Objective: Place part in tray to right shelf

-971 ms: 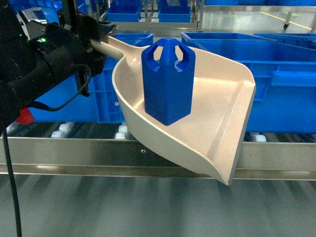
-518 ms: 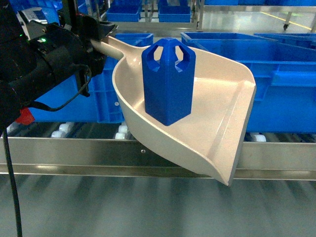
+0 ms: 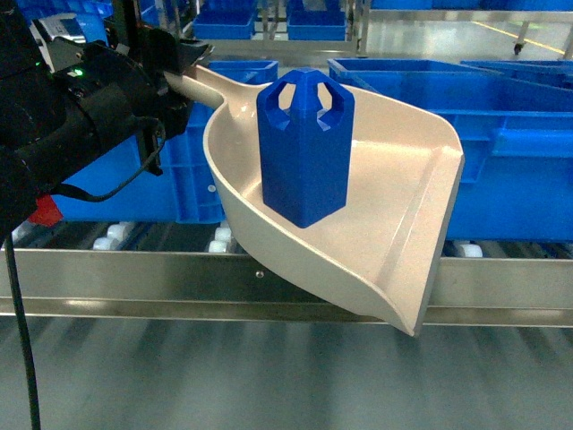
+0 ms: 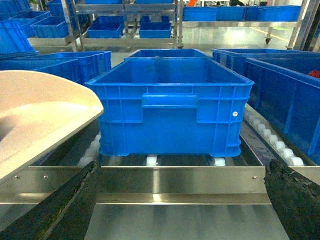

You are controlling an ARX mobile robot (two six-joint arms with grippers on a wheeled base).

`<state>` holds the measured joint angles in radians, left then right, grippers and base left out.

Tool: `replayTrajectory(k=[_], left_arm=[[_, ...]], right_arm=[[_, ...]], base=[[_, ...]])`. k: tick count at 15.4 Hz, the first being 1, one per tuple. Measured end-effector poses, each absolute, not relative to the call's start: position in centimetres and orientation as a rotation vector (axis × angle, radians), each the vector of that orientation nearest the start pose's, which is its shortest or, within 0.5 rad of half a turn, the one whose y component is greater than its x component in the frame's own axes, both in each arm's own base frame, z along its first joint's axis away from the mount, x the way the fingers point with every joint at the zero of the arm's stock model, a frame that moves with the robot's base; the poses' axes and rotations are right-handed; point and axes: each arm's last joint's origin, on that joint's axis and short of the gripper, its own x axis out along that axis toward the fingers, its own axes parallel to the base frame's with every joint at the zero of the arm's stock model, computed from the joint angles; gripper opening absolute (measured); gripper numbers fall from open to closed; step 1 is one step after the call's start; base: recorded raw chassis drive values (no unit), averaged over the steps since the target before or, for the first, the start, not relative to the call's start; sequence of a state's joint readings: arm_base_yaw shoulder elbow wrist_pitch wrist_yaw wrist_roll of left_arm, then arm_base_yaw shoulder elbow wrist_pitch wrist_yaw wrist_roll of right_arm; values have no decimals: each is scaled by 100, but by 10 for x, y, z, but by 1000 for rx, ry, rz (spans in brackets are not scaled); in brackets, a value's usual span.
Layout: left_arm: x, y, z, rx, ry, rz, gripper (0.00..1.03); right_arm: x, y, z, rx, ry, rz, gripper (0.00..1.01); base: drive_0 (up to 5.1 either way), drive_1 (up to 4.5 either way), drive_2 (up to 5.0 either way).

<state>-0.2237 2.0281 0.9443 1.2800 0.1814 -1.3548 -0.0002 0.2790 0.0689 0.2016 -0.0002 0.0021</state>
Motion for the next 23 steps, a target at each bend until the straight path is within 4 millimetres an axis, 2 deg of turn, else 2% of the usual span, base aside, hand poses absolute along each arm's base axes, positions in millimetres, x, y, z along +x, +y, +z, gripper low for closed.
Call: replayTrajectory(k=[23], left_arm=[[388, -94, 171, -1335, 107, -474, 12]], right_arm=[[115, 0, 183, 2, 9, 0, 98]], base=[[0, 0, 0]])
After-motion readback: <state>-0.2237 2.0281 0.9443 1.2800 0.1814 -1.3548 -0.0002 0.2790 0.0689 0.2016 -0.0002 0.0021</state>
